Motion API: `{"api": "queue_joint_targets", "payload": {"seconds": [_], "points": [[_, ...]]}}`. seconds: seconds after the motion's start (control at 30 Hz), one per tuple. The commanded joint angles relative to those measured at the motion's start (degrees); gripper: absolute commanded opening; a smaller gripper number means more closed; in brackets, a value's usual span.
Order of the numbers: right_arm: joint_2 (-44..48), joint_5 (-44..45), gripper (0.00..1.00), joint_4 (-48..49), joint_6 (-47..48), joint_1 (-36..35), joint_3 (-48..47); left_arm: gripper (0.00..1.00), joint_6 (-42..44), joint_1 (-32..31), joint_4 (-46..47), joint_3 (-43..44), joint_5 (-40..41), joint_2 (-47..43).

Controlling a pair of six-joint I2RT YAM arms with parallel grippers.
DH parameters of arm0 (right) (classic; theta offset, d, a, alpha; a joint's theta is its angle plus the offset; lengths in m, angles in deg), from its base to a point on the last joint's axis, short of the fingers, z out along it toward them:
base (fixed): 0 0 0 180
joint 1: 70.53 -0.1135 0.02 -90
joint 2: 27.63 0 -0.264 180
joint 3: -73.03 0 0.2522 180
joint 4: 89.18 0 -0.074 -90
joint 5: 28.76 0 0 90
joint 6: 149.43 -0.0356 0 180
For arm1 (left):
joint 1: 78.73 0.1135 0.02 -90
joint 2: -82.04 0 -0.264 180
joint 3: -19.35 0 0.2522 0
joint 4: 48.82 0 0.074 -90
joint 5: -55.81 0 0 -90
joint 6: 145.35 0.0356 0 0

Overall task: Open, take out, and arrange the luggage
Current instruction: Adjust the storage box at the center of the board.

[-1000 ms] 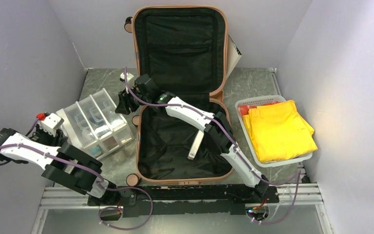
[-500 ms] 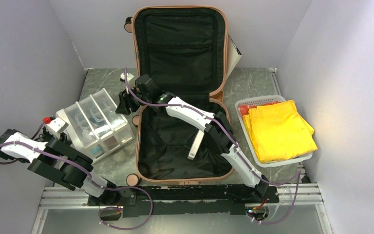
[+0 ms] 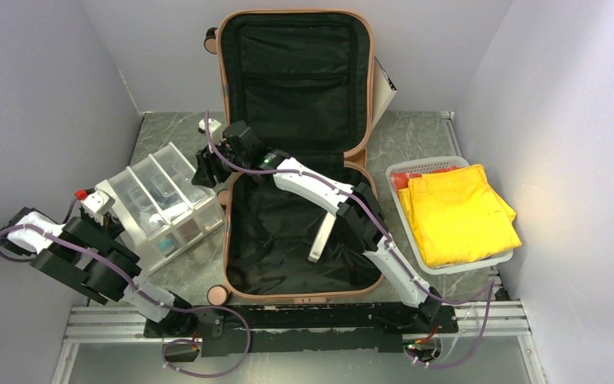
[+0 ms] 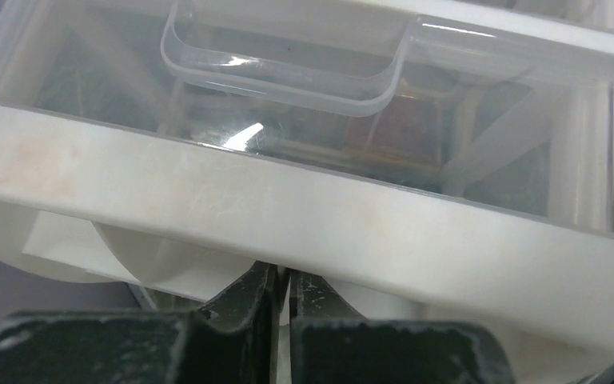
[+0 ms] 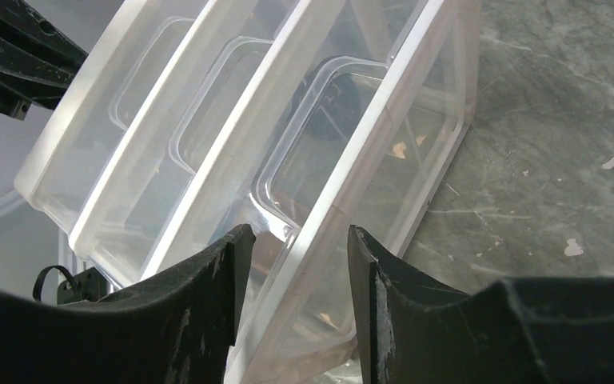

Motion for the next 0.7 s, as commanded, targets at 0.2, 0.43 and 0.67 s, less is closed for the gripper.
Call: {"api": "queue_joint_targets", "payload": {"seconds": [0.2,0.43,0.67], "points": [[0.57,1.10,0.61,0.93,-0.27,1.69,2.06,0.05,2.12,-0.89,-5.75,4.59,-11.62,-5.87],[1.22,0.85,0.68,0.78,-0.79,3.79,0.72,0.05,-11.82,-0.88,-4.43,12.38,-16.54,-10.85],[-0.25,-8.63,0.64,4.49,-6.36,3.99,7.98,0.05,-30.21,-4.97,6.87,14.49,-17.51,-16.86]]}}
